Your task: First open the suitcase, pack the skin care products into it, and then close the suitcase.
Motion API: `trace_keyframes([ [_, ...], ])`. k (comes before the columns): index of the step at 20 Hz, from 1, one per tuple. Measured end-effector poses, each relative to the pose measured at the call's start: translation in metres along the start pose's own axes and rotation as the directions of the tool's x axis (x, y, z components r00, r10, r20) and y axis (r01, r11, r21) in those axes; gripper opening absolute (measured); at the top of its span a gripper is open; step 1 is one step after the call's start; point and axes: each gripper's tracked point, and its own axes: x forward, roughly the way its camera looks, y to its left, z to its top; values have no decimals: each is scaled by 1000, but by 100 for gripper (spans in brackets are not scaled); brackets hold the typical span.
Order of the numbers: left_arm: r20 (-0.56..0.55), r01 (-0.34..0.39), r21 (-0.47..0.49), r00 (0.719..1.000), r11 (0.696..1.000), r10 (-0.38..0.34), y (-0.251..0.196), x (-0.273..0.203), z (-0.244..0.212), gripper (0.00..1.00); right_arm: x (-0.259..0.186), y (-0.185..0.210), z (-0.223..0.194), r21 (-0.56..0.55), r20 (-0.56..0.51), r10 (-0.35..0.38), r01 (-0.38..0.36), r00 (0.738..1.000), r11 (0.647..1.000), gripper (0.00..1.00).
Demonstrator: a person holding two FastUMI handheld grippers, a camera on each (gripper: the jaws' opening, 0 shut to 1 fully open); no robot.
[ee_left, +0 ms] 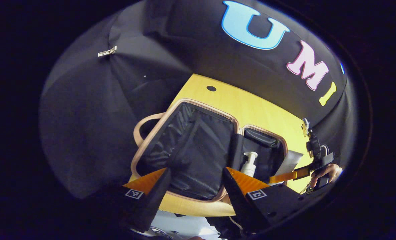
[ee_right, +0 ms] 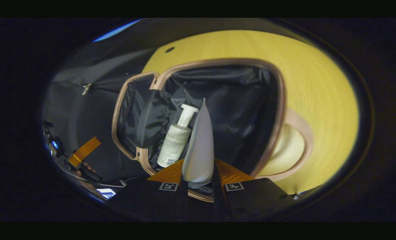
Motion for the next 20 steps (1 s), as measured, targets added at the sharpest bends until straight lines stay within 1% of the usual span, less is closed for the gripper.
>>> trace_keyframes([
  [1, 4, -20, -24, 1000, 1000, 20, 12, -2, 3, 97, 12, -3, -5, 19, -21, -20, 20, 1000, 1000, 36],
  [2, 7, -31, -49, 999, 998, 31, 22, -1, 5, 97, 19, -11, -7, 21, -30, -63, 63, 998, 998, 36],
  [3, 8, -32, -74, 999, 997, 32, 29, -1, 8, 97, 23, -22, -8, 31, -46, -109, 110, 993, 993, 44],
  [4, 9, -33, -97, 999, 995, 34, 33, -1, 8, 96, 26, -23, -7, 72, -53, -119, 123, 991, 990, 36],
  [5, 9, -33, -118, 999, 993, 34, 39, 0, 10, 97, 27, -25, -4, 107, -60, -132, 138, 989, 985, 36],
  [6, 7, -36, -133, 999, 990, 37, 44, 3, 10, 100, 28, -25, -4, 139, -64, -139, 147, 988, 979, 36],
  [7, 5, -42, -143, 999, 989, 43, 49, 6, 12, 97, 27, -24, -1, 157, -57, -146, 153, 988, 976, 37],
  [8, 4, -47, -148, 999, 988, 48, 55, 10, 12, 97, 28, -23, 0, 163, -48, -157, 163, 986, 973, 39],
  [9, 5, -50, -150, 999, 987, 51, 59, 13, 15, 97, 25, -24, 0, 164, -42, -172, 177, 984, 971, 43],
  [10, 2, -57, -153, 998, 987, 58, 62, 17, 17, 97, 22, -24, 2, 174, -36, -181, 185, 983, 967, 43],
  [11, -2, -65, -155, 998, 986, 66, 67, 20, 19, 97, 17, -23, 2, 184, -32, -188, 190, 982, 964, 51],
  [12, -2, -74, -159, 997, 985, 75, 72, 24, 23, 97, 15, -23, 2, 187, -20, -191, 191, 981, 964, 53],
  [13, 0, -83, -167, 996, 982, 85, 78, 28, 26, 97, 9, -19, 1, 192, -6, -179, 177, 984, 965, 59],
  [14, 4, -89, -180, 996, 980, 91, 85, 31, 32, 97, -3, -11, 2, 205, 27, -153, 145, 988, 968, 69],
  [15, 11, -93, -193, 995, 977, 96, 92, 33, 40, 97, -18, -2, 9, 217, 98, -126, 102, 987, 971, 79],
  [16, 20, -95, -206, 995, 974, 102, 101, 35, 48, 97, -35, 11, 18, 206, 189, -87, 47, 978, 977, 90],
  [17, 28, -98, -215, 994, 972, 107, 108, 38, 58, 97, -50, 22, 22, 168, 255, -43, 0, 966, 986, 100],
  [18, 31, -110, -222, 992, 969, 120, 115, 43, 64, 97, -69, 28, 23, 120, 306, -4, -35, 952, 992, 98],
  [19, 21, -124, -228, 991, 966, 133, 125, 52, 70, 97, -84, 32, 24, 74, 346, 24, -53, 938, 996, 98],
  [20, -3, -135, -233, 990, 963, 138, 131, 60, 73, 97, -94, 31, 24, 39, 374, 33, -52, 927, 998, 98],
])
